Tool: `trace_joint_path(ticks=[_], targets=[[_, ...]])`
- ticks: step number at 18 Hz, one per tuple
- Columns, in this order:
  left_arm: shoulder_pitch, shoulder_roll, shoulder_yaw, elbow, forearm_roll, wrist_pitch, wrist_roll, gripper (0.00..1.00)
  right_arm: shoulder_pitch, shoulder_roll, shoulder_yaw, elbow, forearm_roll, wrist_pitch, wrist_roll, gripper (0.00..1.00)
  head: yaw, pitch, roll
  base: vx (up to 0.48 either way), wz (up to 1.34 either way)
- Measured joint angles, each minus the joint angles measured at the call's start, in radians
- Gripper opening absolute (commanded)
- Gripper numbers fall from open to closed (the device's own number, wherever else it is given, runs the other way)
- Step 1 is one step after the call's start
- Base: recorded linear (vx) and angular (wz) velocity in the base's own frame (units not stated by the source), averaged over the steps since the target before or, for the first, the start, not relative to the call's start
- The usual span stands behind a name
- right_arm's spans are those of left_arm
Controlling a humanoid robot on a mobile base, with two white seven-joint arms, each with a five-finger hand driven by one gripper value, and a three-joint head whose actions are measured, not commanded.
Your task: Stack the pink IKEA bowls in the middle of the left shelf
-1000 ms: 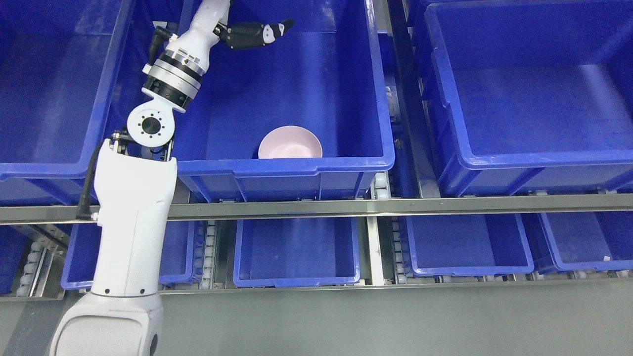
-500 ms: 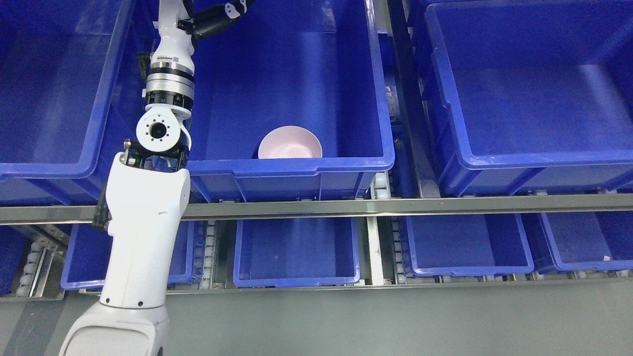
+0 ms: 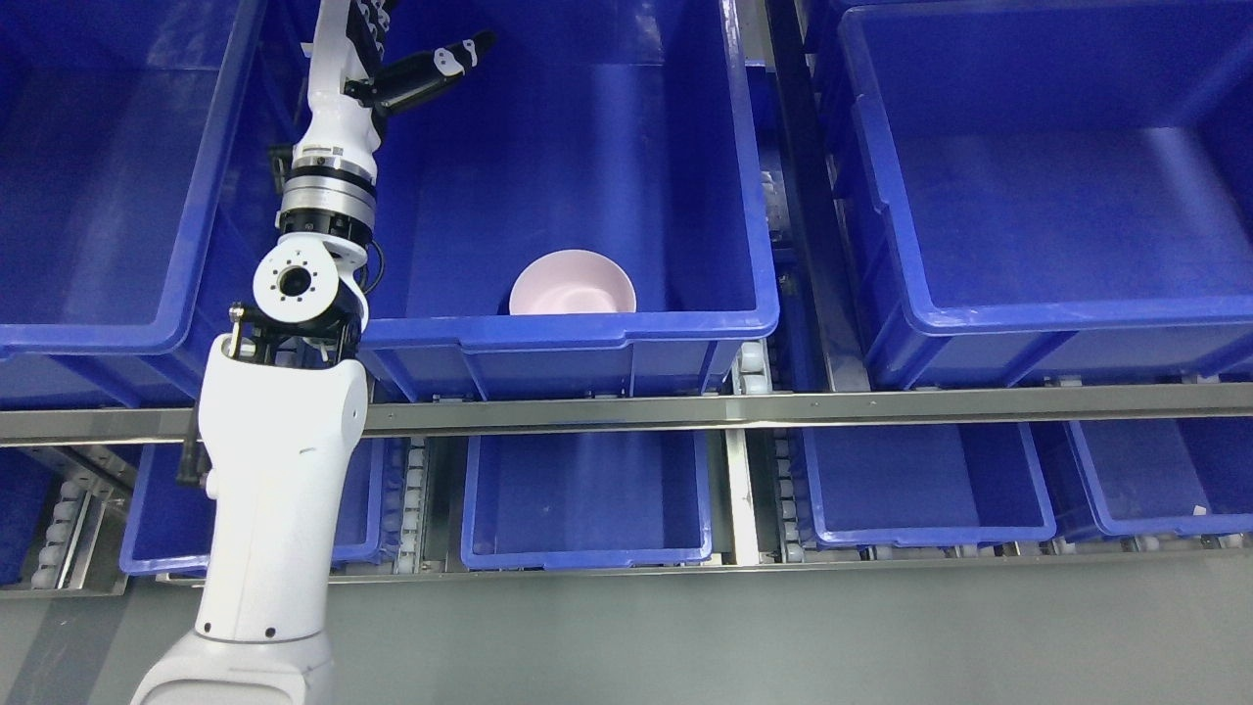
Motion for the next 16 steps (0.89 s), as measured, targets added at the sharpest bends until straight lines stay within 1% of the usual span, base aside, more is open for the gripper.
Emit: trace_joint_path(ticks=[9,16], targets=[[0.012,-0.003,0.014,-0.027,0.008,0.019,-0.003,1.00,0.000,0.000,0.000,0.000,-0.005,0.000,0.000,1.00,0.0000,0.000,0.000,0.000,0.00],[-0.046,-0.003,0.020,-0.038,0.010,0.018,-0.003,1.00,0.000,0.000,0.000,0.000,-0.006,0.000,0.000,1.00,0.0000,0.000,0.000,0.000,0.00]])
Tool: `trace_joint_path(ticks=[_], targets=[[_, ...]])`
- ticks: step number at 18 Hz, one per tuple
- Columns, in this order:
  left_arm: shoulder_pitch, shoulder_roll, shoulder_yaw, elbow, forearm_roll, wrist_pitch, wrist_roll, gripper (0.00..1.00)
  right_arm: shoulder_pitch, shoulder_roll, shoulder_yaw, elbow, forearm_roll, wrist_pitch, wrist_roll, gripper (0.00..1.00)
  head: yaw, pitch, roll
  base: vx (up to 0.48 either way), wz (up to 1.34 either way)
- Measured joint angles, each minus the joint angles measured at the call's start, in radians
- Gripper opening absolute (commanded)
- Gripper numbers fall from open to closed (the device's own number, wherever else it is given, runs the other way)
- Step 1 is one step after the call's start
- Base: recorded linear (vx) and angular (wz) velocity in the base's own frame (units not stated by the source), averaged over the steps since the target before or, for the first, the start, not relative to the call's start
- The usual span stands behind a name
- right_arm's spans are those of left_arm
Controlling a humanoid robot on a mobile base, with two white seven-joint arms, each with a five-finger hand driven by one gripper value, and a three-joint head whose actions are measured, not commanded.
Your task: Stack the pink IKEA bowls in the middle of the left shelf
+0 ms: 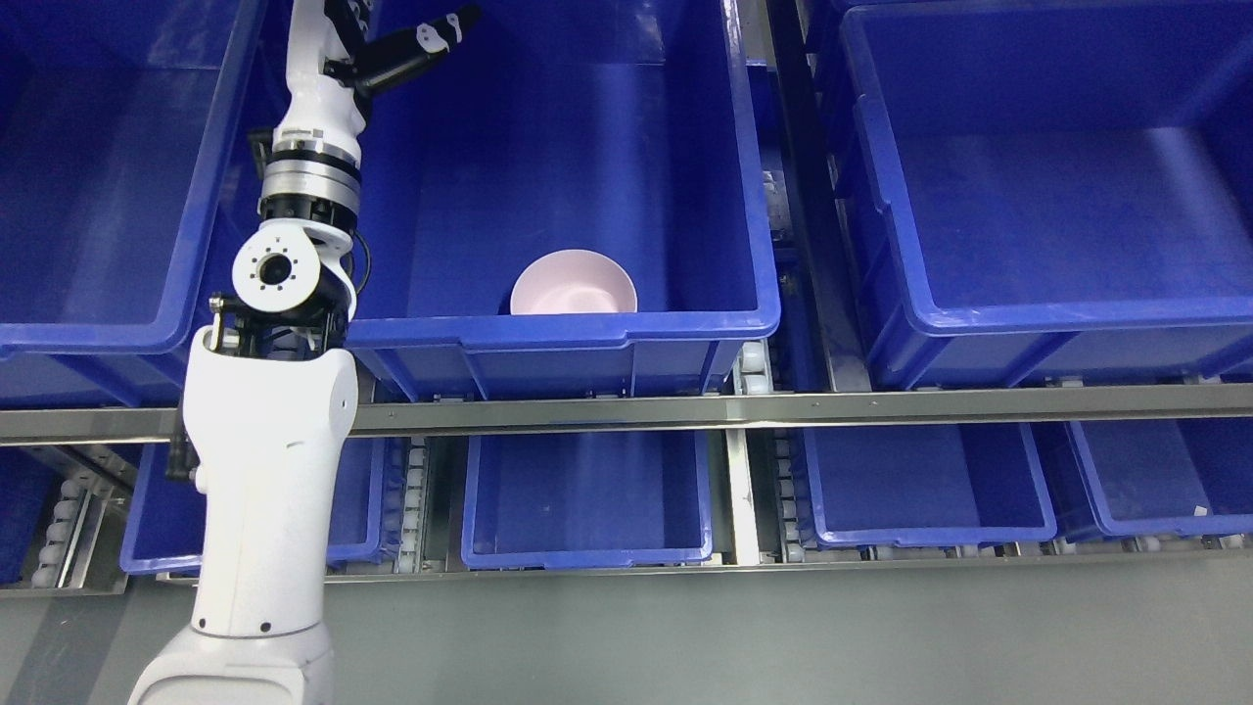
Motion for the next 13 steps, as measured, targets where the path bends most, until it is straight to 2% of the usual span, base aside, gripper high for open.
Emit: trace_joint_path(ticks=[13], targets=[[-0.041,-0.001,0.020,-0.008,0.000,0.052,0.001,1.00,0.000,0.000,0.000,0.000,0.000,0.000,0.000,1.00,0.0000,0.000,0.000,0.000,0.00]])
